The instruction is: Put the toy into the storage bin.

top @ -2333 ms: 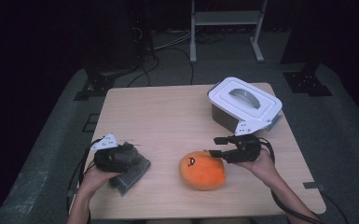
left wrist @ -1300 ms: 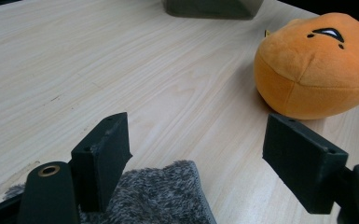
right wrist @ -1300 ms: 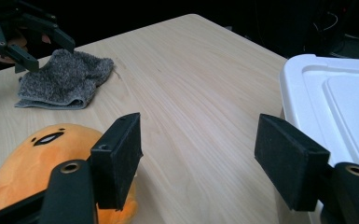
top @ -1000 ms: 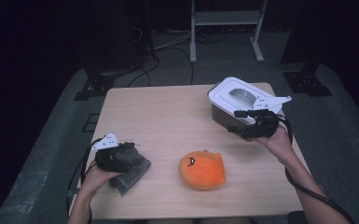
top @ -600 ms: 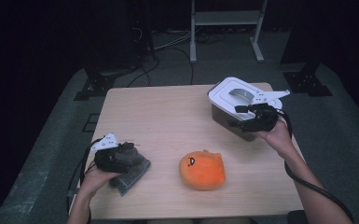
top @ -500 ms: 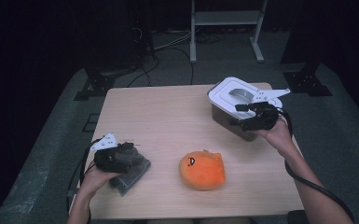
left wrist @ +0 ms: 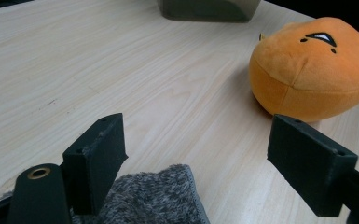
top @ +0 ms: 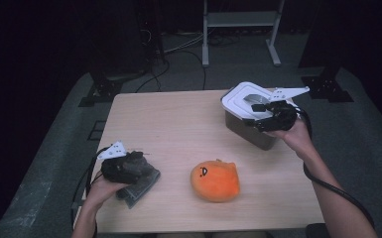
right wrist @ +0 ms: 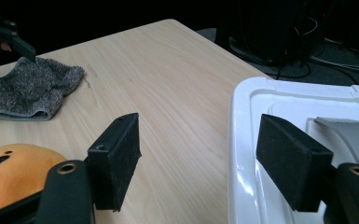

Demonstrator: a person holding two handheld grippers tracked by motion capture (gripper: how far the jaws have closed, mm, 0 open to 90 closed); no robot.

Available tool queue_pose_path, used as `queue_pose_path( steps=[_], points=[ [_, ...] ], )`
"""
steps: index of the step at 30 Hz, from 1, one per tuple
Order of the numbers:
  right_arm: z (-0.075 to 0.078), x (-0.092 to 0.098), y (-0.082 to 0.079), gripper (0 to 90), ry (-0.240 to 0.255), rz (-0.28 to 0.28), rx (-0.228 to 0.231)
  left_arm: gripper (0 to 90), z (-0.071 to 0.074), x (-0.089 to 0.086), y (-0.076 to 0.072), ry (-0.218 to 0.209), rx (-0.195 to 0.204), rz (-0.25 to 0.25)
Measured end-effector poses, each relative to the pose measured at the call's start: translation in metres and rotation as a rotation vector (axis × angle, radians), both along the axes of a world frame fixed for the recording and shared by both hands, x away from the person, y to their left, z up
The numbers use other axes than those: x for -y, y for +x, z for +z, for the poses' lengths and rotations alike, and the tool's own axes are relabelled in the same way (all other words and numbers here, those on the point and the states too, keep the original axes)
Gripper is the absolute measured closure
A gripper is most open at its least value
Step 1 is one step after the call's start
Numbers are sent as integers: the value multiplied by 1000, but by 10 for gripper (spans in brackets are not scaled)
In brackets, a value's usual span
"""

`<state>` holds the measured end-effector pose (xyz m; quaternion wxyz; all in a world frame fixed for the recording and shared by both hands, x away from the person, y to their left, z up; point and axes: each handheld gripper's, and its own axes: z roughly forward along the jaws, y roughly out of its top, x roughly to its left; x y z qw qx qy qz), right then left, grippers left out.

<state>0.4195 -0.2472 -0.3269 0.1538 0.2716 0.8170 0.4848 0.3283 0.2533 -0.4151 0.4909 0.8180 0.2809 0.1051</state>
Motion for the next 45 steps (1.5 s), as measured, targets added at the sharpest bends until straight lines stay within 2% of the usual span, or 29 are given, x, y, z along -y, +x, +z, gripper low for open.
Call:
queue_pose_path(
  steps=[4, 16, 23, 45],
  points=[
    [1, 1, 1, 289, 4, 1, 10, 187, 2, -1, -1, -13, 6, 3],
    [3, 9, 11, 287, -2, -22, 11, 181, 2, 2, 0, -4, 7, -10],
    [3, 14, 19, 287, -12, -33, 12, 177, 2, 2, 0, -13, 9, -8],
    [2, 35, 46, 288, -22, -113, 7, 170, 1, 2, -1, -15, 7, -5]
  ],
)
